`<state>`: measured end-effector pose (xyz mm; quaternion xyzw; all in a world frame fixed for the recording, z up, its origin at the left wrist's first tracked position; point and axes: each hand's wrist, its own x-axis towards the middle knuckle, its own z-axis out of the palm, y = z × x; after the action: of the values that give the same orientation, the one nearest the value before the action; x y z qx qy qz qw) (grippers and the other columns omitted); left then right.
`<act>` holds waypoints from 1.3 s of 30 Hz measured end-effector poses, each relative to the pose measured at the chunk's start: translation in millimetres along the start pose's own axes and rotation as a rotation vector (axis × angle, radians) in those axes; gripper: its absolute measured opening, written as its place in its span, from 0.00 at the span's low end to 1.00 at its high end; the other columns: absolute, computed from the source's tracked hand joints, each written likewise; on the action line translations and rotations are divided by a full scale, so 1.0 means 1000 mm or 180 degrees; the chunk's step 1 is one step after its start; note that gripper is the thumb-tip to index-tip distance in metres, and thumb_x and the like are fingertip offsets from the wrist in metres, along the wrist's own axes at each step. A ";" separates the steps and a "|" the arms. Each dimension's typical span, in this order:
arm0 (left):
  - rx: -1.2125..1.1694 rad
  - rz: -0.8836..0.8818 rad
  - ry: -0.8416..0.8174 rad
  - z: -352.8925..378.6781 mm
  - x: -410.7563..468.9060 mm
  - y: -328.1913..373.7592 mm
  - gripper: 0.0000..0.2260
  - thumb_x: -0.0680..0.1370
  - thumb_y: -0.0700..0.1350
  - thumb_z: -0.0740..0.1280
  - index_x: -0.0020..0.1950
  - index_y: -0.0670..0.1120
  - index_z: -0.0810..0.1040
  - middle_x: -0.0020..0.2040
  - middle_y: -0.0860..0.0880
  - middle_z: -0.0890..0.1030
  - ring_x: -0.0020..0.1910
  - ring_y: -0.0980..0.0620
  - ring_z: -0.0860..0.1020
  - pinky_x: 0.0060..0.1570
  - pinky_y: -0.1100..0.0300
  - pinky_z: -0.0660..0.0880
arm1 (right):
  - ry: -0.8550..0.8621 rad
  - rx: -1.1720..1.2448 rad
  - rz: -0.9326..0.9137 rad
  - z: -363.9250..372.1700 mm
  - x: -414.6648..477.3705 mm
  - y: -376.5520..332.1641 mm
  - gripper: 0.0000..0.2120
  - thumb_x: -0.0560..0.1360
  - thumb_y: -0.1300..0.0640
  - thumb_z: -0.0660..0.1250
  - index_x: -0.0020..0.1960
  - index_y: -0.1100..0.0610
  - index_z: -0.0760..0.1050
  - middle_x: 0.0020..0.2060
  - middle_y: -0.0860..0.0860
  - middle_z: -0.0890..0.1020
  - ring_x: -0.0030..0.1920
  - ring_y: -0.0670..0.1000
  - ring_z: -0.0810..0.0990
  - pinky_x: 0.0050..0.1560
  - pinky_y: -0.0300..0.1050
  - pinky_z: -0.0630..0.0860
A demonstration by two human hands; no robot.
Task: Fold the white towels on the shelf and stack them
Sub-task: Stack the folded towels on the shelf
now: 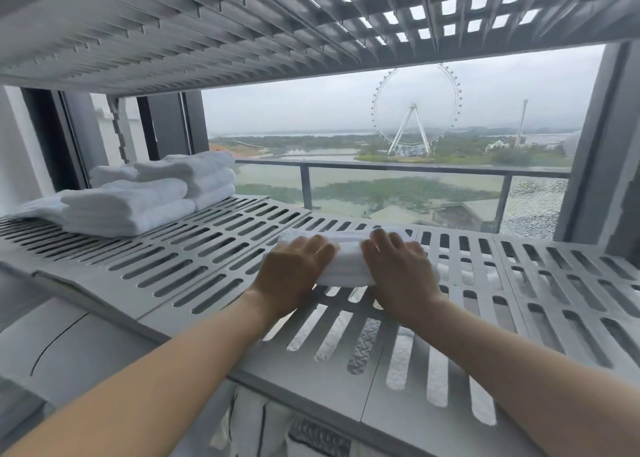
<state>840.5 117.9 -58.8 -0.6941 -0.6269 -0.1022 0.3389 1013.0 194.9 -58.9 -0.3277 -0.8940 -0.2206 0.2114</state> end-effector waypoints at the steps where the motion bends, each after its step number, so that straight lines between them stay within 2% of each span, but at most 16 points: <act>1: 0.0025 0.0017 0.0040 -0.003 -0.001 0.002 0.23 0.62 0.49 0.76 0.54 0.46 0.76 0.48 0.46 0.79 0.38 0.44 0.79 0.27 0.53 0.75 | 0.0019 0.0001 -0.0008 -0.002 -0.003 0.001 0.25 0.63 0.61 0.69 0.59 0.58 0.68 0.56 0.56 0.71 0.52 0.58 0.72 0.47 0.52 0.69; 6: 0.0104 0.0021 0.0108 -0.021 -0.011 0.011 0.26 0.59 0.48 0.79 0.55 0.47 0.77 0.47 0.48 0.80 0.38 0.46 0.79 0.27 0.55 0.74 | 0.0134 0.0028 0.0016 -0.019 -0.021 -0.002 0.25 0.60 0.62 0.71 0.57 0.60 0.71 0.52 0.56 0.74 0.49 0.59 0.74 0.44 0.53 0.71; 10: -0.0101 -0.0087 0.0302 -0.041 -0.024 0.008 0.25 0.61 0.43 0.78 0.56 0.47 0.77 0.49 0.48 0.80 0.40 0.45 0.79 0.30 0.55 0.74 | 0.0337 0.0114 0.0025 -0.042 -0.030 -0.012 0.27 0.61 0.60 0.72 0.59 0.59 0.72 0.52 0.55 0.75 0.50 0.58 0.75 0.46 0.52 0.72; 12: -0.0223 -0.0121 0.0510 -0.054 -0.035 0.003 0.24 0.64 0.42 0.76 0.58 0.48 0.75 0.50 0.49 0.80 0.42 0.45 0.79 0.33 0.54 0.76 | 0.0593 0.0229 0.0042 -0.055 -0.035 -0.022 0.26 0.58 0.61 0.73 0.55 0.58 0.74 0.49 0.55 0.76 0.47 0.58 0.77 0.43 0.52 0.74; 14: -0.0213 -0.0069 0.0723 -0.068 -0.050 -0.004 0.22 0.65 0.40 0.70 0.59 0.49 0.72 0.51 0.48 0.80 0.42 0.44 0.80 0.34 0.53 0.77 | 0.0853 0.0334 0.0024 -0.068 -0.039 -0.035 0.26 0.55 0.61 0.74 0.52 0.59 0.76 0.47 0.55 0.78 0.44 0.58 0.78 0.40 0.51 0.75; 17: -0.0020 -0.0027 0.0847 -0.093 -0.079 -0.021 0.25 0.63 0.40 0.67 0.59 0.50 0.68 0.50 0.49 0.81 0.42 0.45 0.80 0.36 0.54 0.77 | 0.1096 0.0427 -0.0046 -0.086 -0.040 -0.066 0.26 0.53 0.62 0.74 0.52 0.58 0.76 0.47 0.54 0.79 0.44 0.59 0.78 0.39 0.51 0.75; 22: 0.0215 -0.0229 0.0833 -0.132 -0.146 -0.067 0.22 0.66 0.36 0.59 0.59 0.50 0.68 0.52 0.49 0.80 0.43 0.45 0.79 0.37 0.54 0.76 | 0.1411 0.0640 -0.0261 -0.110 -0.029 -0.141 0.27 0.54 0.61 0.74 0.52 0.57 0.76 0.46 0.53 0.79 0.44 0.58 0.78 0.40 0.50 0.75; 26: 0.0253 -0.0440 0.0697 -0.163 -0.211 -0.114 0.24 0.65 0.35 0.58 0.60 0.49 0.67 0.52 0.48 0.79 0.44 0.43 0.78 0.36 0.51 0.76 | 0.1524 0.0890 -0.0462 -0.128 -0.011 -0.216 0.27 0.53 0.61 0.73 0.52 0.55 0.76 0.46 0.52 0.78 0.44 0.58 0.78 0.41 0.49 0.75; 30: 0.0509 -0.0671 0.0622 -0.188 -0.279 -0.160 0.22 0.67 0.36 0.54 0.60 0.49 0.68 0.51 0.48 0.79 0.42 0.44 0.78 0.34 0.53 0.76 | 0.1564 0.1052 -0.0697 -0.139 0.004 -0.297 0.27 0.53 0.59 0.76 0.52 0.55 0.76 0.46 0.52 0.78 0.44 0.57 0.78 0.41 0.49 0.75; 34: 0.0611 -0.0825 0.0542 -0.203 -0.341 -0.206 0.25 0.63 0.33 0.65 0.59 0.48 0.70 0.48 0.47 0.80 0.40 0.44 0.78 0.35 0.56 0.74 | 0.1596 0.1387 -0.0879 -0.144 0.019 -0.376 0.27 0.53 0.63 0.75 0.51 0.55 0.77 0.45 0.52 0.78 0.43 0.57 0.79 0.39 0.49 0.76; 37: 0.0736 -0.0953 0.0488 -0.208 -0.377 -0.238 0.26 0.64 0.33 0.64 0.59 0.49 0.68 0.49 0.47 0.79 0.41 0.45 0.78 0.36 0.55 0.75 | 0.1591 0.1541 -0.1039 -0.144 0.034 -0.424 0.26 0.53 0.63 0.74 0.51 0.54 0.77 0.44 0.51 0.78 0.43 0.57 0.79 0.38 0.47 0.74; 39: 0.0832 -0.1012 0.0497 -0.208 -0.394 -0.258 0.27 0.63 0.32 0.66 0.59 0.49 0.67 0.48 0.47 0.80 0.40 0.45 0.78 0.33 0.55 0.75 | 0.1614 0.1631 -0.1127 -0.142 0.046 -0.448 0.26 0.53 0.63 0.74 0.51 0.54 0.77 0.44 0.51 0.78 0.43 0.57 0.79 0.39 0.46 0.73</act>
<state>581.3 -326.6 -37.9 -0.5266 -0.7082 -0.1257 0.4531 709.7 -166.6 -34.3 -0.0405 -0.8822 -0.0974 0.4589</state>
